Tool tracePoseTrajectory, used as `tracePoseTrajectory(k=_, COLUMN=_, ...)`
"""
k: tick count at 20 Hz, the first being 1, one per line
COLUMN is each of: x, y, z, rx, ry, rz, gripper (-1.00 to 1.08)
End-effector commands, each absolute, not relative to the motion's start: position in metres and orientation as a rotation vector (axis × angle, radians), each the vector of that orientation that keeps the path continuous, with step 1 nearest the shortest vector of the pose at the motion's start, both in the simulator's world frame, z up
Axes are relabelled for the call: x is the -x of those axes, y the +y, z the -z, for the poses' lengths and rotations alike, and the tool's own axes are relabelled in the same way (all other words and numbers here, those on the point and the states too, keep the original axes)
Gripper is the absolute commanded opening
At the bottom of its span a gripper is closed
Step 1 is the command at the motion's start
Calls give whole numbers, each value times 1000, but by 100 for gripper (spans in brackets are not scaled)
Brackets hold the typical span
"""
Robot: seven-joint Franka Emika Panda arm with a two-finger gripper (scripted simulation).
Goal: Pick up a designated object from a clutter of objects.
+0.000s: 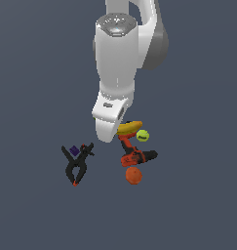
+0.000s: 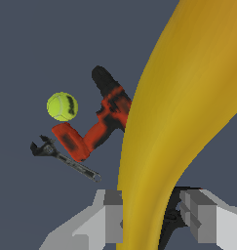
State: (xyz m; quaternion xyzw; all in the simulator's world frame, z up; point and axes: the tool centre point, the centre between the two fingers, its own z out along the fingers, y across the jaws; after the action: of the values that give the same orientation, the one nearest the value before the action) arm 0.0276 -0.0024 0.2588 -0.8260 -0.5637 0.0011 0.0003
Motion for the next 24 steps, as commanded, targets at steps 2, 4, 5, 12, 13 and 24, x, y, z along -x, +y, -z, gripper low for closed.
tracePoseTrajectory(k=2, x=-16, y=0, z=-302, rx=2595, ry=-1771, rz=-1, gripper=-100)
tracePoseTrajectory(k=4, x=-10, y=2, z=-325, rx=2595, ry=-1771, rz=-1, gripper=-100)
tracePoseTrajectory(k=5, x=-7, y=2, z=-336, rx=2595, ry=-1771, rz=-1, gripper=-100)
tracePoseTrajectory(k=12, x=10, y=6, z=-404, rx=2594, ry=-1771, rz=0, gripper=-100)
tracePoseTrajectory(k=13, x=12, y=6, z=-411, rx=2595, ry=-1771, rz=0, gripper=-100)
tracePoseTrajectory(k=24, x=22, y=9, z=-460, rx=2595, ry=-1770, rz=0, gripper=-100)
